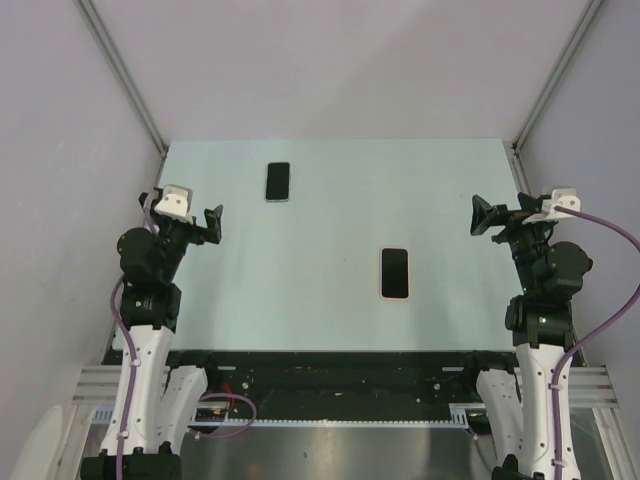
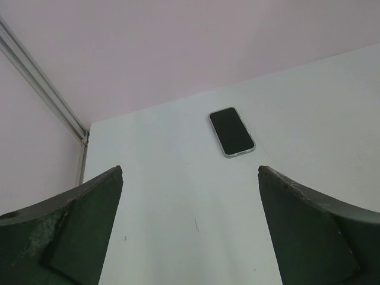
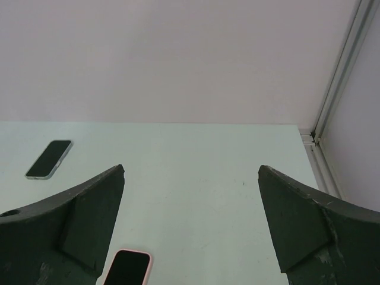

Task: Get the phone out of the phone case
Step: Move the phone to the center of the board.

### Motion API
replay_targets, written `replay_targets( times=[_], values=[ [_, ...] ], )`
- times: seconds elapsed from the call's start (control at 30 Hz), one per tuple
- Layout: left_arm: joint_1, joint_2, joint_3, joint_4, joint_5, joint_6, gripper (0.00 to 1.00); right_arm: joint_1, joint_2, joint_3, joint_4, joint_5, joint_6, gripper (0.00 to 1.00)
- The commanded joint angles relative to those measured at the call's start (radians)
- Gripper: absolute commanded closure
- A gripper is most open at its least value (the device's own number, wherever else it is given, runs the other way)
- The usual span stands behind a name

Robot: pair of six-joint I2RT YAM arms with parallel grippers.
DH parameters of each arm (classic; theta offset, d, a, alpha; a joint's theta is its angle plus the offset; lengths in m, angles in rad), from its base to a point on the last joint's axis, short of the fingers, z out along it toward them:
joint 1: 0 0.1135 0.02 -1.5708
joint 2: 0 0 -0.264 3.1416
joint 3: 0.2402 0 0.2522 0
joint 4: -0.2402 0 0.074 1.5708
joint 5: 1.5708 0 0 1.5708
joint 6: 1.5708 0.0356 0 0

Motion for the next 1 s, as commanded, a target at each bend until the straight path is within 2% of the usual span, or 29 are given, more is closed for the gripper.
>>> replay_targets(
  times=[0.0, 0.2, 0.3, 0.43, 0.7, 0.97],
  values=[
    [0.007, -0.016, -0.001, 0.009, 0.019, -0.028, 0.00, 0.007, -0.009, 0.001, 0.017, 0.045, 0.031, 0.00],
    [0.009, -0.004, -0.003, 0.009, 0.038, -0.026, 0.00, 0.012, 0.003, -0.020, 0.048, 0.095, -0.051, 0.00],
    [0.009, 0.004, -0.004, 0.007, 0.048, -0.025, 0.00, 0.012, 0.001, -0.049, 0.065, 0.056, -0.174, 0.00],
    [0.009, 0.019, -0.004, 0.007, 0.068, -0.014, 0.00, 0.012, 0.004, -0.079, 0.065, 0.010, -0.243, 0.00],
    [0.006, 0.082, 0.029, -0.033, 0.130, -0.006, 0.00, 0.013, 0.018, -0.089, 0.044, -0.052, -0.291, 0.00],
    [-0.005, 0.234, 0.120, -0.087, 0.134, -0.028, 0.00, 0.013, 0.038, -0.096, 0.033, -0.101, -0.308, 0.00]
  ],
)
